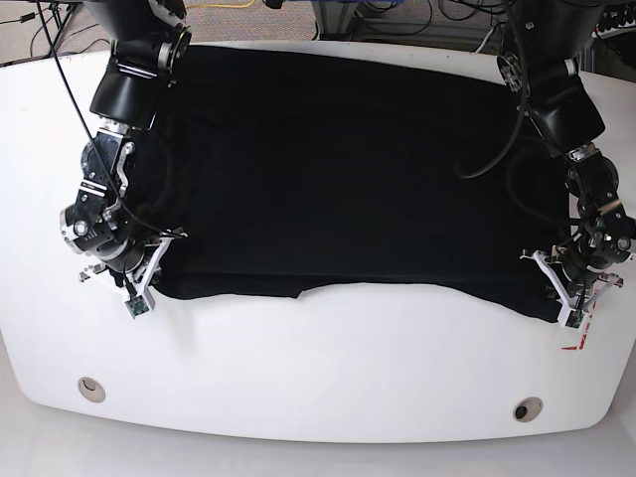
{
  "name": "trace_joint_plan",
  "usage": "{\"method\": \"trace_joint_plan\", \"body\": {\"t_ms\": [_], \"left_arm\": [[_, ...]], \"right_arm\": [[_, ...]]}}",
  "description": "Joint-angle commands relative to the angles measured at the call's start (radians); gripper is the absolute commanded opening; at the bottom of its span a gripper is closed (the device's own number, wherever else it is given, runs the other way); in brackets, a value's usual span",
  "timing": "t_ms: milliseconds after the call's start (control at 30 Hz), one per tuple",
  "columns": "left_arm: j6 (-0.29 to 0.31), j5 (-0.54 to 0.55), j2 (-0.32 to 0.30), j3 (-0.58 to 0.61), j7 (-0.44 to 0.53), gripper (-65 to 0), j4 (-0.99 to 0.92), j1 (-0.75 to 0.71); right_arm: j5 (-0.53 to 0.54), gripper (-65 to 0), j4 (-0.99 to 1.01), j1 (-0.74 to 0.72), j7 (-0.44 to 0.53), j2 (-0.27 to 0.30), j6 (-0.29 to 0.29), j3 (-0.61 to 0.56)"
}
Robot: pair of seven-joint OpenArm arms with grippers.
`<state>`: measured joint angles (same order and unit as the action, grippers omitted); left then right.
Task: Layout the t-shirt on the table in an organized manner, then fold the t-shirt properly
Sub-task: 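Lift the hem with both grippers and fold it toward the collar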
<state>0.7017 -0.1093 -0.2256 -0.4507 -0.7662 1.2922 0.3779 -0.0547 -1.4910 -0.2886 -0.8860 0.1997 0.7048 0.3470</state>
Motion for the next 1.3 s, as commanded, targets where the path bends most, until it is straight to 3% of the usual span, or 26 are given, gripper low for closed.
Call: {"method": "trace_joint_plan", "body": {"t_ms": [0,267,633,967,1267], "left_arm": [[-0.004,0.004,-0.018,-0.004,-0.014,-65.0,0.062,0.000],[-0.004,0.004,-0.018,-0.004,-0.077,-65.0,0.183,-0.052],[-0.004,0.004,-0.018,-0.004,-0.085,-65.0,0.340,-0.171],[-0.004,0.004,-0.018,-0.004,-0.085,-65.0,0.436,-0.308],[-0.004,0.004,-0.018,-0.006,-0.085,-65.0,0.487,-0.422]], "right_arm": [[-0.003,-62.9,-0.073,-0.002,-0.006,0.016,-0.007,0.004],[0.005,-62.9,-0.244,0.084,-0.101,0.016,-0.007,0.007],[0.006,-62.9,-0.434,0.194,-0.203,0.007,-0.007,0.062],[0.006,-62.9,-0.474,0.325,-0.213,0.002,-0.007,0.063],[0.006,-62.9,-0.504,0.407,-0.213,-0.050,-0.007,0.152]]}}
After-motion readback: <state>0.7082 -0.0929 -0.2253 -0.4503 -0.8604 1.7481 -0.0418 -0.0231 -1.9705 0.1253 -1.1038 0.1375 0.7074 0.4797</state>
